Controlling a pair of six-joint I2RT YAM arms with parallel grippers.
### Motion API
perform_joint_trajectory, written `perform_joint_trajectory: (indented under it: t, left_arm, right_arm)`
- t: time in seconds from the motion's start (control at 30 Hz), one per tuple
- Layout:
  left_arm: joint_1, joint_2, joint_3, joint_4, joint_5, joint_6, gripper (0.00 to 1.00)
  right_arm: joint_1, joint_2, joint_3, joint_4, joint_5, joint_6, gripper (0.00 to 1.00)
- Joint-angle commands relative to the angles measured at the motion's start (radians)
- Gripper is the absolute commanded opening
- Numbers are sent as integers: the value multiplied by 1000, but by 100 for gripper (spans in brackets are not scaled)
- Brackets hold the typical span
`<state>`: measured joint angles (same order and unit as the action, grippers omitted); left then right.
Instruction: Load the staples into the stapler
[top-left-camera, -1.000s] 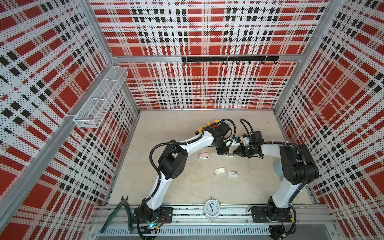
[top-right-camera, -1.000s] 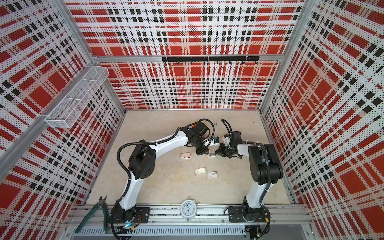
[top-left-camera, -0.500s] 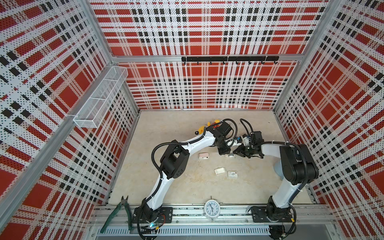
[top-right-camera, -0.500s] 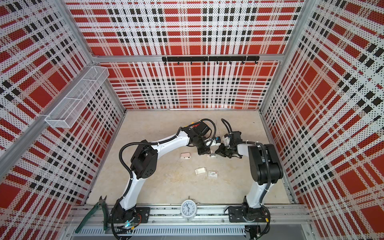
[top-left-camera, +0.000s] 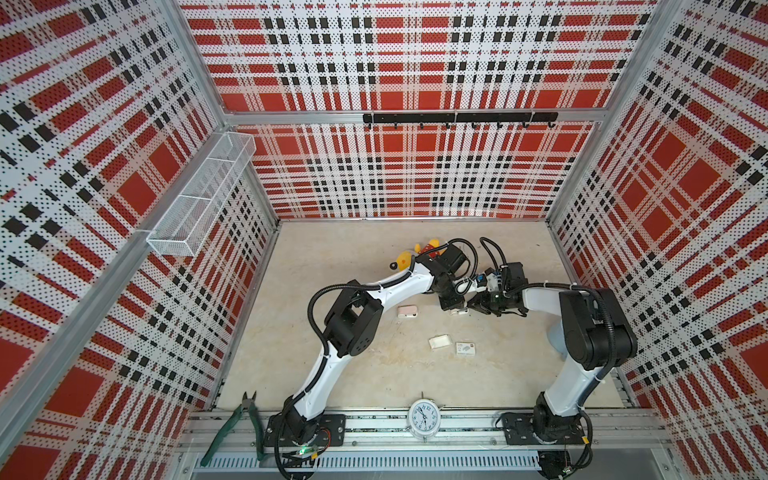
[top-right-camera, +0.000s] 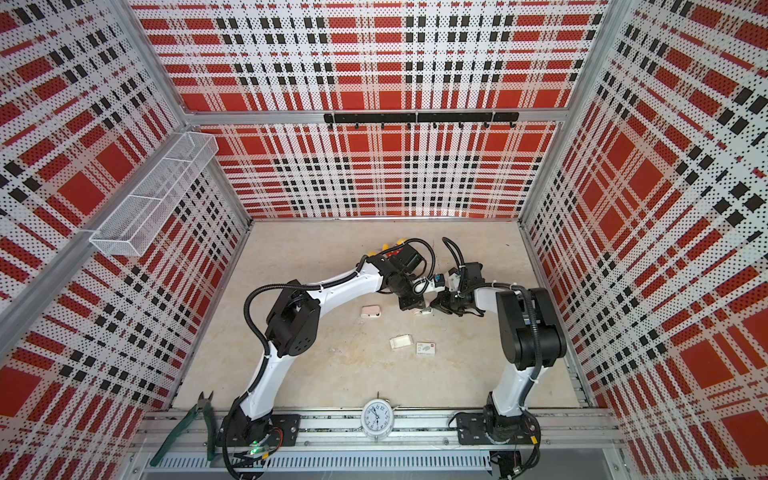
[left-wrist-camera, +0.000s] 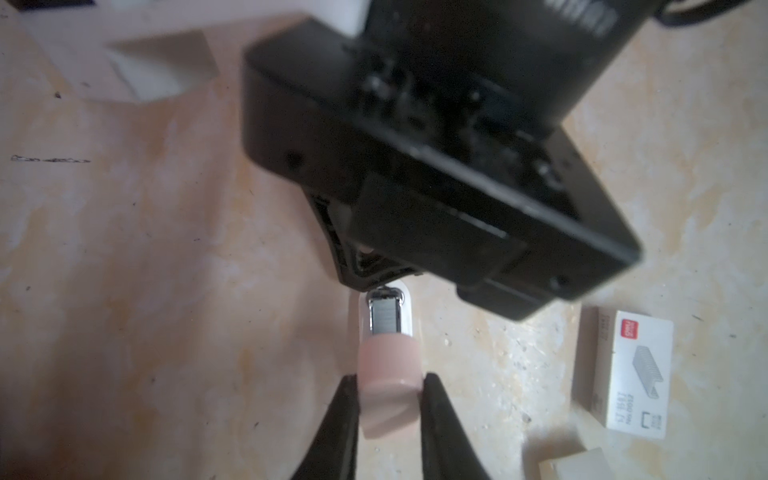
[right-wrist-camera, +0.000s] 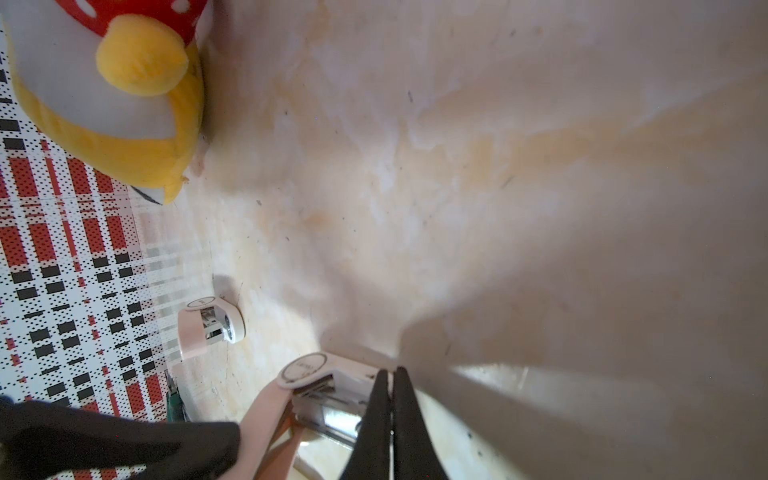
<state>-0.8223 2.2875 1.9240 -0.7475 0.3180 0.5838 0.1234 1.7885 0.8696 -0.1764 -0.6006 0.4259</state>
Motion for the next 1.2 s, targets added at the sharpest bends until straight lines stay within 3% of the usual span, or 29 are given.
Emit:
perform_joint_trajectory:
  t: [0.0,0.63,1.17]
  left_arm:
    - [-8,53,13,-39,-7,10,18]
    - [-10,76,15,-39,-12,12,18]
    - [-25,113,69,-79,-43,24,18]
  right_arm:
    - [9,3,4,-28,34,-19,7]
    - [-1,-20,0,-28,61,-16,7]
    - [-134,-161,-55,-92,153,6,9]
